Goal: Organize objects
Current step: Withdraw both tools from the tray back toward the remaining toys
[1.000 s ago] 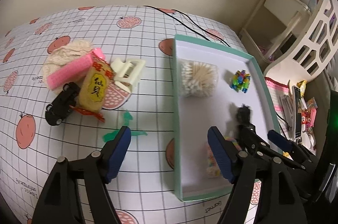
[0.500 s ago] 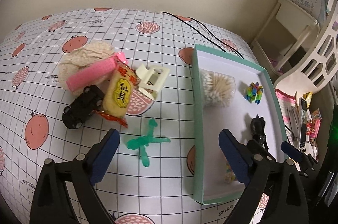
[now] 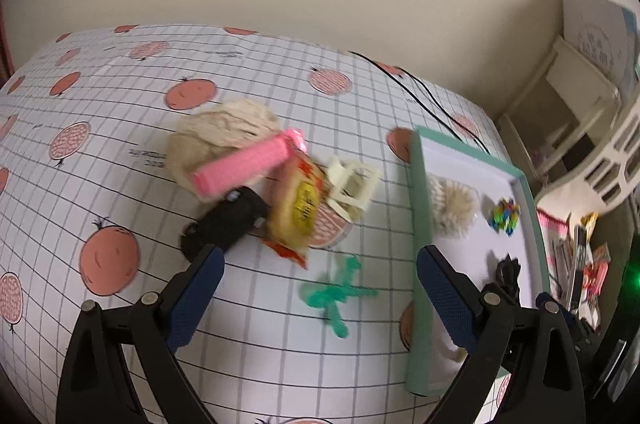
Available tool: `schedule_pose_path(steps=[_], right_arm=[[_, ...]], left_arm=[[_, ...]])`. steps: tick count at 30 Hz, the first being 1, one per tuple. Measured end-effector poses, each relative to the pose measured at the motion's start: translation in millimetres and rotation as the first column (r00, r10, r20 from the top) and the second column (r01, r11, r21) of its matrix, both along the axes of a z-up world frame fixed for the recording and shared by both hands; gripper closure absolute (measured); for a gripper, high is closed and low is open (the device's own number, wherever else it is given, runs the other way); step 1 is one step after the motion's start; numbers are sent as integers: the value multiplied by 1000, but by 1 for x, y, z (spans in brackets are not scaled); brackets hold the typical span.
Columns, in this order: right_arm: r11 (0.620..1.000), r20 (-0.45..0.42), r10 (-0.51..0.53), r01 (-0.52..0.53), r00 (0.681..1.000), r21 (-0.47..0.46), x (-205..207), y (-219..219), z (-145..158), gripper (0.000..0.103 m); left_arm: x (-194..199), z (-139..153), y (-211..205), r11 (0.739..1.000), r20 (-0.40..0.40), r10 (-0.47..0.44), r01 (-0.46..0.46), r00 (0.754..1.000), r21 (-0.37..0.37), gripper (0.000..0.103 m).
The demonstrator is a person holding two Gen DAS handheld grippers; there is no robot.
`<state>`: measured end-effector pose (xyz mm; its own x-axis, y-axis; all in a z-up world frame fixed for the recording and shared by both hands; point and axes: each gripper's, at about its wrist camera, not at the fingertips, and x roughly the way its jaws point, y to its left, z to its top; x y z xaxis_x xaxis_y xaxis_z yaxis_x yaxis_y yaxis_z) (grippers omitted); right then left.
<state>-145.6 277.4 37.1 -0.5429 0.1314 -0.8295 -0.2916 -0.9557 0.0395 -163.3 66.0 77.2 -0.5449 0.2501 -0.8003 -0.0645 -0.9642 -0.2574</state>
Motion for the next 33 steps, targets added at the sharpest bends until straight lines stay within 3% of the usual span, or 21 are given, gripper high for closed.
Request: schedule_pose_path(steps=[6,16,24,33], right_arm=[[996,-73,87,-88,994,-13,-7,-33,12,0],[975,-107,215,-220,971,-34,-22,-85,12,0],[957,-64,281,-284,958,-55,-36,-113,-7,0],[946,8,318,-317,948,-65,-44,-127,-31,0]], left_arm=[[-8,1,-38,996,-8,85,-85,996,25,6],[-19,-5,-83,985,-12,170,-170,985,31,6],[-33,-18,-86,988,36,153,-154,988,31,6],[-43,-40,-74,993,107,101,-94,989,-65,6]])
